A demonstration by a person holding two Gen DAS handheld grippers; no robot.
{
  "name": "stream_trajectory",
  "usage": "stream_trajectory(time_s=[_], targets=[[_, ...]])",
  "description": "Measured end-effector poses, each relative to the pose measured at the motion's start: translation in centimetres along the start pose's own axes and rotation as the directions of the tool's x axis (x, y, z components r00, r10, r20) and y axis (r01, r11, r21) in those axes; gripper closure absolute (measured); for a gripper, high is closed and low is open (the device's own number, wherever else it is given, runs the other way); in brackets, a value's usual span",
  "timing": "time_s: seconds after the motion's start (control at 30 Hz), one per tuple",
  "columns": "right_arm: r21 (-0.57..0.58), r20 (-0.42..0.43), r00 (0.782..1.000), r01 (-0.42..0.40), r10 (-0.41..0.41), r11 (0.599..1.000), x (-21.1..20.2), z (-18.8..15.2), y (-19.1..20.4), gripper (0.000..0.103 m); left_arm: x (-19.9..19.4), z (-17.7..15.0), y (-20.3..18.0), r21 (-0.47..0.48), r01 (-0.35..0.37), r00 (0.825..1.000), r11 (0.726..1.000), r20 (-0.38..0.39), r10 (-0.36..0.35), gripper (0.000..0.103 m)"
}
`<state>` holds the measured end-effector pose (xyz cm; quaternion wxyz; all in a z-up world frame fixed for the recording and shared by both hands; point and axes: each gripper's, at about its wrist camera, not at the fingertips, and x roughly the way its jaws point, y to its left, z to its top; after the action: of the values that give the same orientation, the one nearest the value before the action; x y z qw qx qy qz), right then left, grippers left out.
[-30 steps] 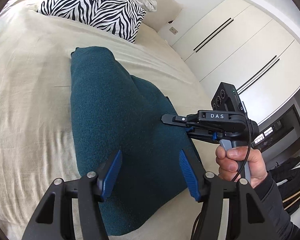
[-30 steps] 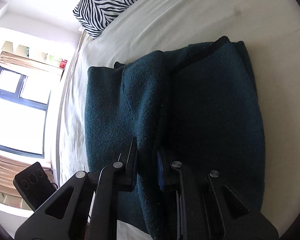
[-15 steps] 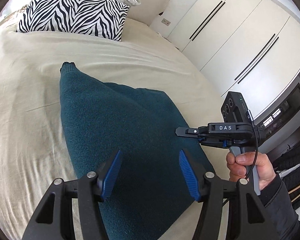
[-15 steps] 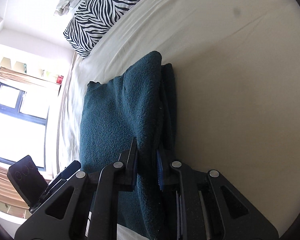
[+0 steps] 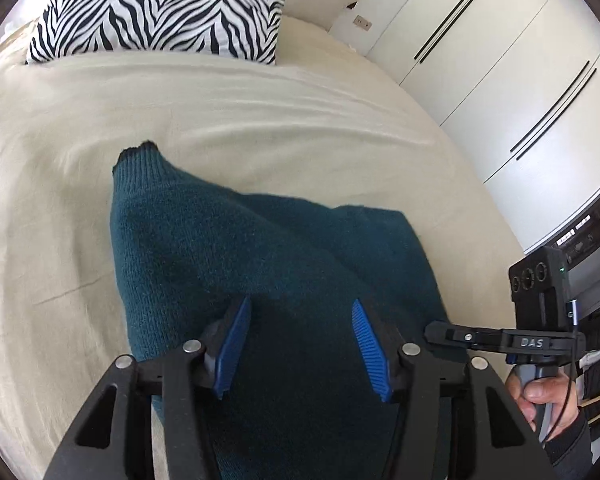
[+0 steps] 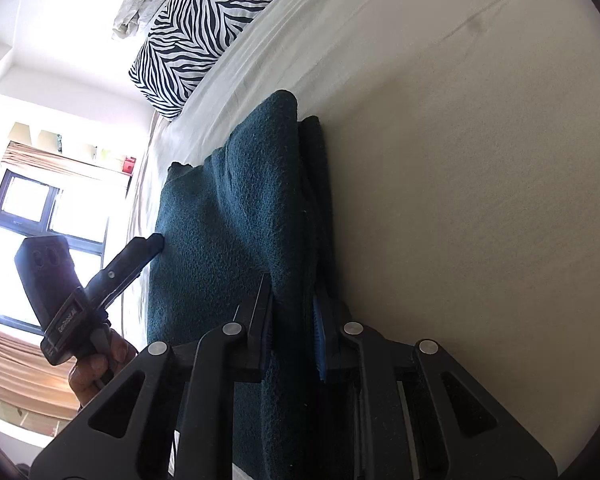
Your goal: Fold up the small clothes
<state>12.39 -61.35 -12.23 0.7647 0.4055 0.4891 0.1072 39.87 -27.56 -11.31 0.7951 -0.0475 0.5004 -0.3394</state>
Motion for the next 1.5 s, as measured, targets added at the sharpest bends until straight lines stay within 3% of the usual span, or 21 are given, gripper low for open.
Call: stream_trajectory(time_s=[0.2,0.3,0.4,0.47,0.5,0.6,0.73,0.87,0.97,1.07,1.13,1.2,1.27,1.33,1.43,1.47,1.5], targets=[[0.042,0.019,0.998,-0.054,0.053,0.998,1.3,0.8,-0.8,0.087,1.6,-1.1,-0.4,0.1,-0.07,0.997,0.993,0.028,0.068,0.049],[0.062,0.058,0.998,-0.029,0.026,0.998,-0.5,0.4,-0.2,0.084,1.4,-1.2,-0.5,0.11,-0.071,0.997,0.991,0.025,0.069,0.049],[-0.011,0.115,0.992,-0.049,0.05,0.999,-3.3,-1.0,2.9,0.071,-1.3,-1.7,-0.9,0.076,-0.084,0.996,0.994,0.045,0.081,0.054],[-0.061,0.133,0.986,-0.095,0.102,0.994,-4.7,-2.5,4.9,0.05,-4.1,-3.4,-1.5,0.05,-0.036,0.996,0.998,0.085,0.032,0.054],[-0.082,0.131,0.985,-0.105,0.115,0.991,-5.0,-3.3,5.6,0.049,-5.2,-4.7,-1.9,0.054,-0.022,0.995,0.998,0.1,0.017,0.054],[-0.107,0.087,0.986,-0.131,0.141,0.986,-4.3,-5.2,6.6,0.049,-6.2,-8.4,-3.3,0.088,-0.019,0.995,0.996,0.103,0.01,0.054],[-0.044,0.045,0.996,-0.073,0.075,0.996,-2.0,-6.9,4.0,0.052,-3.9,-11.7,-4.0,0.148,-0.065,0.996,0.987,0.076,0.054,0.054],[0.017,0.072,0.989,-0.128,0.126,0.992,-2.3,-7.6,1.4,0.063,-3.5,-10.9,-3.6,0.127,-0.042,0.997,0.991,0.067,0.033,0.054],[-0.01,0.096,0.991,-0.094,0.094,0.996,-4.2,-8.4,2.6,0.058,-5.5,-10.6,-4.1,0.111,-0.053,0.996,0.992,0.071,0.046,0.054],[-0.058,0.1,0.985,-0.137,0.143,0.989,-5.5,-9.9,4.5,0.056,-8.3,-11.7,-5.3,0.112,-0.048,0.993,0.993,0.115,0.035,0.053],[-0.076,0.081,0.986,-0.142,0.148,0.987,-5.3,-11.0,4.9,0.055,-8.1,-12.9,-5.6,0.115,-0.063,0.993,0.991,0.108,0.05,0.051],[-0.055,0.037,0.994,-0.101,0.103,0.993,-3.9,-11.8,4.0,0.055,-5.8,-14.0,-4.9,0.106,-0.064,0.997,0.992,0.045,0.06,0.049],[-0.013,0.019,0.995,-0.097,0.097,0.995,-2.6,-12.4,2.3,0.056,-4.9,-14.9,-4.3,0.112,-0.057,0.997,0.992,0.059,0.051,0.05],[0.006,0.04,0.991,-0.127,0.126,0.992,-3.3,-12.6,1.8,0.056,-5.7,-14.7,-4.5,0.114,-0.053,0.997,0.992,0.058,0.047,0.049],[-0.038,0.065,0.994,-0.09,0.092,0.995,-5.3,-12.5,3.0,0.055,-8.6,-14.2,-4.2,0.074,-0.017,0.995,0.997,0.097,0.01,0.048],[-0.051,0.086,0.992,-0.088,0.092,0.995,-6.2,-12.3,3.3,0.054,-9.8,-14.0,-3.9,0.068,-0.018,0.991,0.998,0.135,0.009,0.04],[-0.054,0.105,0.99,-0.093,0.098,0.994,-7.0,-11.9,3.5,0.052,-10.7,-13.7,-3.2,0.049,-0.028,0.985,0.998,0.17,0.02,0.025]])
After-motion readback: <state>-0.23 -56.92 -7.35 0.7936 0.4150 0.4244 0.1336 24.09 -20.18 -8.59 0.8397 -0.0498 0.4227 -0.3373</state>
